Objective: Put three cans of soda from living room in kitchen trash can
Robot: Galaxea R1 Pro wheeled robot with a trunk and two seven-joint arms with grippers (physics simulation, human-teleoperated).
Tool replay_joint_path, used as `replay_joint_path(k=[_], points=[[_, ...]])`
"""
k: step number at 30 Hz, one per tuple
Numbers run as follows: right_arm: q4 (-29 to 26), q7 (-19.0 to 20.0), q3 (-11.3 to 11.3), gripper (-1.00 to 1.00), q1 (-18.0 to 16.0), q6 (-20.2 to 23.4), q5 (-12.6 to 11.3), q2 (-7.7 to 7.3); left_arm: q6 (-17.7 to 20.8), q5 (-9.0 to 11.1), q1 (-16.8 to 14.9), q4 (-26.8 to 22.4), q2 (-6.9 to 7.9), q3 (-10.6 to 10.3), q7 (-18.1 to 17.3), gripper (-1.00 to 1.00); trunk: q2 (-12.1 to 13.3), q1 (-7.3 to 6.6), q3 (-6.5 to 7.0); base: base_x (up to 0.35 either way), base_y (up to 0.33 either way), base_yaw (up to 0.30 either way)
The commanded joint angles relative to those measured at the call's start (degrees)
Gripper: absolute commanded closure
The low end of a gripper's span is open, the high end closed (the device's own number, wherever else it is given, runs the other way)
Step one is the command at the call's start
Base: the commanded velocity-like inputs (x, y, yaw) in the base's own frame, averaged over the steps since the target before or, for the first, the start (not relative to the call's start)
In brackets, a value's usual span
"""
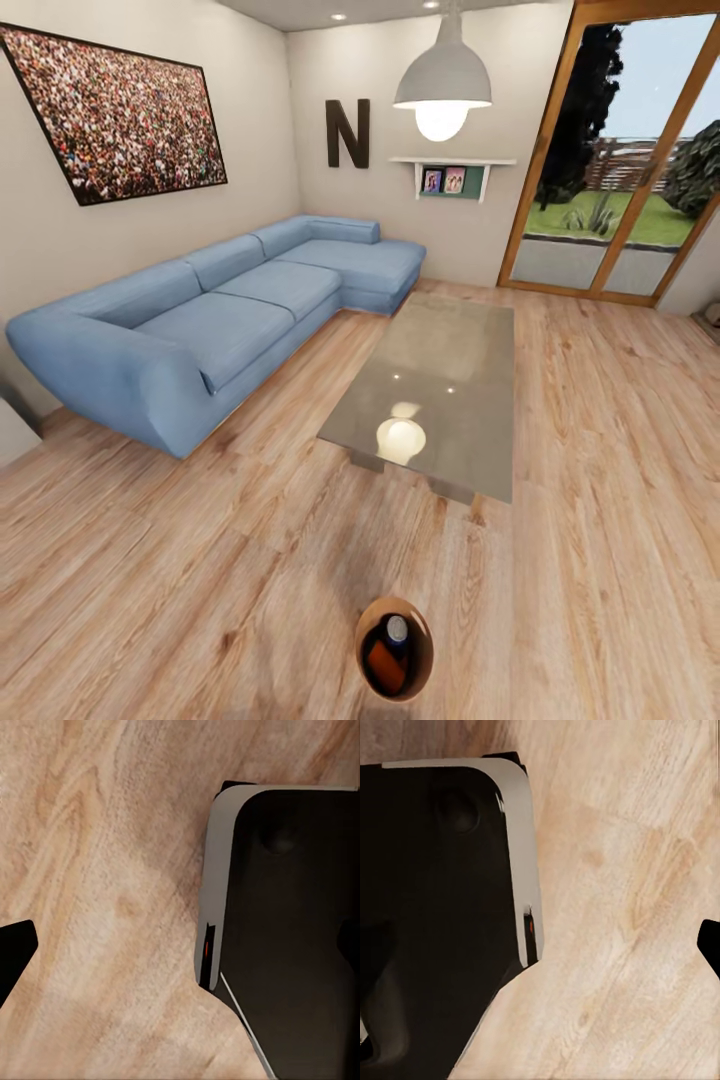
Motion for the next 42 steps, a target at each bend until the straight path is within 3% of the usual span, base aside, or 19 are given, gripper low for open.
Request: replay_joint_path(k=[1,9,21,27,42], points=[[0.00,0.00,-0.26,-1.00,0.00,0.00,0.02,0.00,0.00,0.02,-0.05,-0.01,-0.16,0.01,0.33,-1.00,0.42,-0.23,0.19,0.000,0.000,0.000],[0.01,0.00,-1.09,-1.00,0.00,-0.12,-0.04,-0.05,-0.04,-0.05,-0.31,-0.08,-0.88,-0.04,4.64,-1.00,3.62,-1.98,1.62,0.000,0.000,0.000],[0.01,0.00,-1.18,-1.00,0.00,-0.20,-0.06,-0.02,-0.10,0.01,-0.34,-0.20,-1.84,-0.06,5.49,-1.00,8.44,-4.62,3.78,0.000,0.000,0.000],[-0.07,0.00,-1.24,-1.00,0.00,-0.29,-0.07,0.03,-0.16,0.12,-0.34,-1.85,-2.59,-0.07,5.51,-1.00,8.44,-4.62,3.78,0.000,0.000,0.000],[-0.08,-0.46,-2.45,-1.00,0.00,-0.09,0.09,0.13,-0.50,0.69,-0.34,-2.31,-2.77,0.01,5.73,-1.00,8.44,-4.62,3.78,0.000,0.000,0.000]])
